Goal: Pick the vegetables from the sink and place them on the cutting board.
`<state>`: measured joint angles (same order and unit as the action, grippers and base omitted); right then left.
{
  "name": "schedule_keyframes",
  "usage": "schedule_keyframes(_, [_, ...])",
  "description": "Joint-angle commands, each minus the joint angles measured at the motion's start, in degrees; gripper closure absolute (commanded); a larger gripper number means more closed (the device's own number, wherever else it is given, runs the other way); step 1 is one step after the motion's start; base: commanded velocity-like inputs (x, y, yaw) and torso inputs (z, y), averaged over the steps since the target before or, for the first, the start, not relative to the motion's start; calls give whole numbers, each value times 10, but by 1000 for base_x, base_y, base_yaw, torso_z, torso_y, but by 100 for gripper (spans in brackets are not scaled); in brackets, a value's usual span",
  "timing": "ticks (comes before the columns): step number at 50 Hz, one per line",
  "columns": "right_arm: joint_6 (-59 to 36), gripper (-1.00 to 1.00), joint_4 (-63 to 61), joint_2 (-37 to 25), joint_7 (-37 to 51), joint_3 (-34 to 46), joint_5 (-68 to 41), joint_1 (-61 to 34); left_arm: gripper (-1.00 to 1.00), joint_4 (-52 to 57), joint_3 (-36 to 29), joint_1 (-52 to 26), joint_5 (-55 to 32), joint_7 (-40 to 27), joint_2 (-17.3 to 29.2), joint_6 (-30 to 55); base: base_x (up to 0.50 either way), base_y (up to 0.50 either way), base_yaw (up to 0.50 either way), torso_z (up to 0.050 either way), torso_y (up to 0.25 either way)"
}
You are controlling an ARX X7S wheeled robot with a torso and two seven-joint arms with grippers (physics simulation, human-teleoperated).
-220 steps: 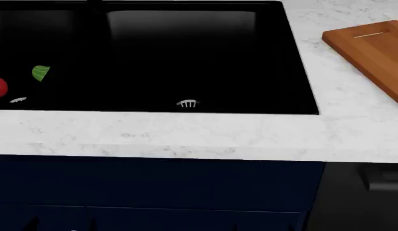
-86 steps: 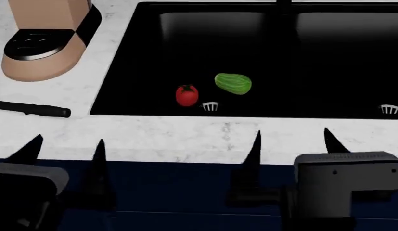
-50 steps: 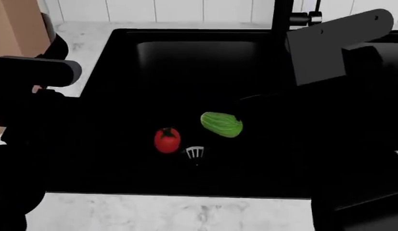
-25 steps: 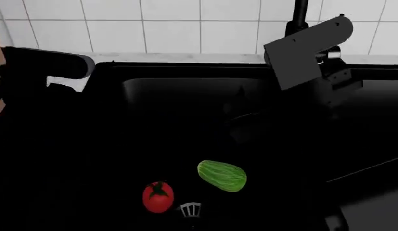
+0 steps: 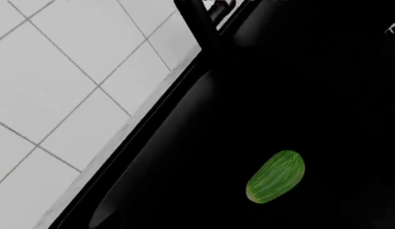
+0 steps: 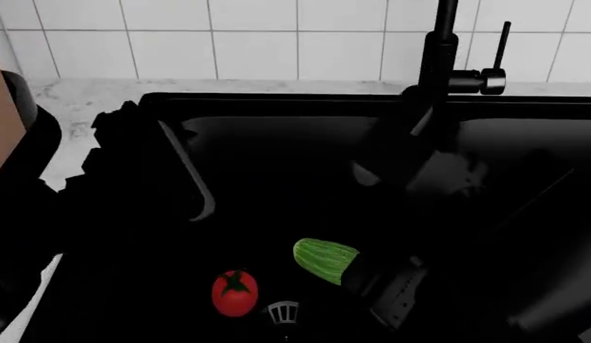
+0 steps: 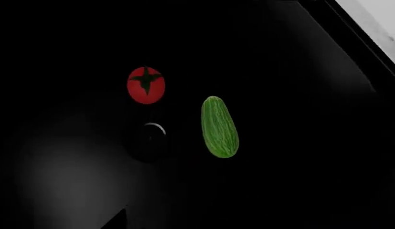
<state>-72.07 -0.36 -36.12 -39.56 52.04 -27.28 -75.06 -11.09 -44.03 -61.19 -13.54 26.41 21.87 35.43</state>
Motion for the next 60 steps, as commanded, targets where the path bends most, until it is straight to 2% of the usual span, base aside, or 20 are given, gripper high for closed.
schedule_keyframes(1, [-8,-100,10,-28,-99,92,-1,-53,-100,2,-93,-23,19,125,53,-14,0,0,0,0,0])
schedule_keyframes(8, [8,-100,-4,-28,-113,111,-4,-42,-100,27,-145,-25,33,180,77,-6,258,-52,0,0,0])
schedule_keyframes(15, [28,-100,3,-17,-99,81,-3,-55,-100,15,-123,-34,24,164,65,-5,500,-108,0,0,0])
schedule_keyframes(26, [39,-100,-3,-15,-88,64,-11,-45,-100,3,-121,-34,22,163,59,-12,500,-100,0,0,1])
schedule_keyframes(28, [41,-100,-4,-14,-89,62,-15,-41,-100,5,-120,-37,10,170,55,17,500,-66,0,0,0])
schedule_keyframes(29, [40,-100,-1,-13,-88,62,-15,-41,-100,3,-105,-33,8,155,53,5,500,0,0,0,0])
schedule_keyframes(35, [24,-100,-12,-16,-95,57,-31,-40,-100,-8,-108,-42,4,160,49,29,32,0,0,0,0])
schedule_keyframes(37, [25,-100,-13,-16,-95,57,-29,-44,-100,-7,-113,-36,22,146,54,-7,12,0,2,0,0])
schedule_keyframes(42, [32,-100,-12,-13,-94,50,-29,-53,-100,22,-122,-36,21,163,69,-4,12,0,1,-14,-250])
schedule_keyframes(60, [61,-100,14,6,-91,45,-15,-78,-100,29,-132,-45,24,174,70,-5,11,0,1,-17,-250])
